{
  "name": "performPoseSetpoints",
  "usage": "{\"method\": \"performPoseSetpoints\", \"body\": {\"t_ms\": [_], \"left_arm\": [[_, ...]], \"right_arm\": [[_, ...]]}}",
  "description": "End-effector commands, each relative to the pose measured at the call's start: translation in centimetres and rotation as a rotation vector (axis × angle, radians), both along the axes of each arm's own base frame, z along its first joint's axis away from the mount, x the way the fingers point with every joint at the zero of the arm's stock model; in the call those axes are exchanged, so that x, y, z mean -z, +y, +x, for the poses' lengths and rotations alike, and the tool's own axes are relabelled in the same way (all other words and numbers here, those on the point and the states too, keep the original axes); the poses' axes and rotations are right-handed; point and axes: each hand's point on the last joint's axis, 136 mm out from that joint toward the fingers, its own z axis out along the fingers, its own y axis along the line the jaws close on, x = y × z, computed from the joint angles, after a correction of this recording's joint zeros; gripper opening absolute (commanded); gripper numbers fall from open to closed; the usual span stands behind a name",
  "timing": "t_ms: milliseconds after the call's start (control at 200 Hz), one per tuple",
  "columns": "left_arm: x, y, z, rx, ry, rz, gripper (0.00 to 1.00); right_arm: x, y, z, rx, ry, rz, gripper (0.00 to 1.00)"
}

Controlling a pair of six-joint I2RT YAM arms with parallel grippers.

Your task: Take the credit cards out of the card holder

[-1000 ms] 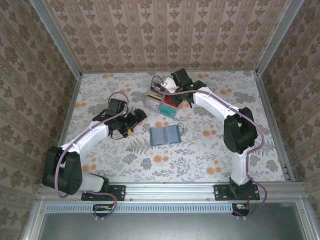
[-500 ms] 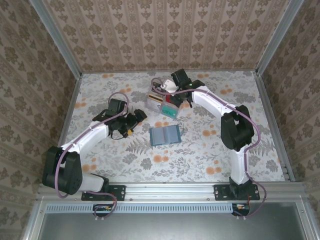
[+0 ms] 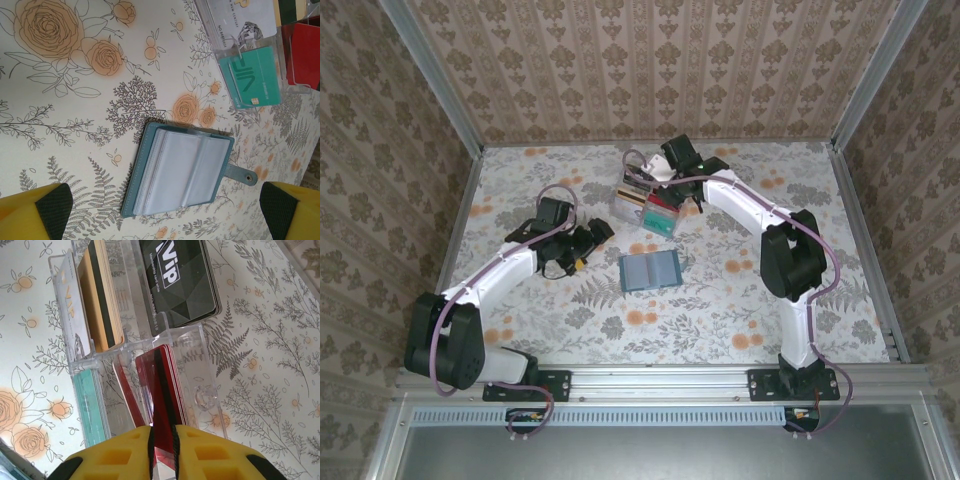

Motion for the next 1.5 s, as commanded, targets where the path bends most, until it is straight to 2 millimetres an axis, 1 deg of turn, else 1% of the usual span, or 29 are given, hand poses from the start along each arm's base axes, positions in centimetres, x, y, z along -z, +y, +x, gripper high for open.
{"method": "performPoseSetpoints", "body": {"t_ms": [0, 45, 150, 230, 300, 370, 435, 555, 740, 810, 925, 1020, 1085, 1265, 1415, 1495], "left_arm": [[-0.2, -0.1, -0.4, 0.034, -0.01, 0.0, 1.0], [-0.1, -0.1, -0.4, 0.035, -0.008, -0.001, 1.0], [-0.1, -0.1, -0.5, 0.035, -0.007, 0.0, 1.0], [0.0, -0.1, -0.5, 0.035, -0.007, 0.0, 1.0], [0.0, -0.1, -0.4, 0.034, -0.007, -0.002, 1.0], [0.1, -0.2, -0.5, 0.035, -0.007, -0.004, 1.0], [0.0, -0.2, -0.5, 0.036, -0.007, -0.005, 1.0], [0.0, -0.1, -0.5, 0.035, -0.007, -0.004, 1.0], [0.0, -0.1, -0.5, 0.034, -0.005, -0.004, 1.0], [0.0, -0.1, -0.5, 0.033, -0.006, -0.003, 1.0], [0.0, -0.1, -0.5, 0.033, -0.006, -0.003, 1.0], [0.0, -0.1, -0.4, 0.033, -0.007, -0.004, 1.0], [0.0, -0.2, -0.5, 0.034, -0.005, -0.003, 1.0], [-0.1, -0.1, -0.4, 0.035, -0.008, -0.001, 1.0], [0.0, -0.1, -0.5, 0.034, -0.005, 0.0, 1.0], [0.1, 0.0, -0.4, 0.032, -0.004, 0.002, 1.0]], "right_arm": [[-2.0, 0.1, 0.1, 0.031, -0.006, 0.054, 0.22], [-2.1, 0.3, -0.5, 0.02, 0.017, 0.067, 0.25], [-2.5, 0.9, -2.0, -0.005, 0.075, 0.126, 0.41], [-2.7, 1.1, -2.8, -0.018, 0.112, 0.17, 0.5], [-2.4, 0.8, -2.8, -0.007, 0.145, 0.193, 0.54], [-1.7, 0.4, -2.6, 0.007, 0.171, 0.185, 0.55], [-1.2, 0.3, -2.3, 0.01, 0.184, 0.165, 0.54], [0.0, 0.2, -1.5, 0.017, 0.195, 0.134, 0.5], [0.8, 0.5, -0.9, 0.002, 0.2, 0.122, 0.44], [1.0, 0.6, -0.9, -0.006, 0.205, 0.121, 0.44], [1.0, 0.9, -0.9, -0.016, 0.209, 0.131, 0.47], [1.3, 1.0, -0.8, -0.018, 0.21, 0.132, 0.47], [1.6, 1.0, -0.7, -0.02, 0.212, 0.127, 0.44], [2.3, 1.0, -0.5, -0.041, 0.214, 0.104, 0.3], [2.1, 0.7, -0.6, -0.067, 0.196, 0.078, 0.21], [1.7, 0.6, -0.7, -0.078, 0.183, 0.073, 0.19]]}}
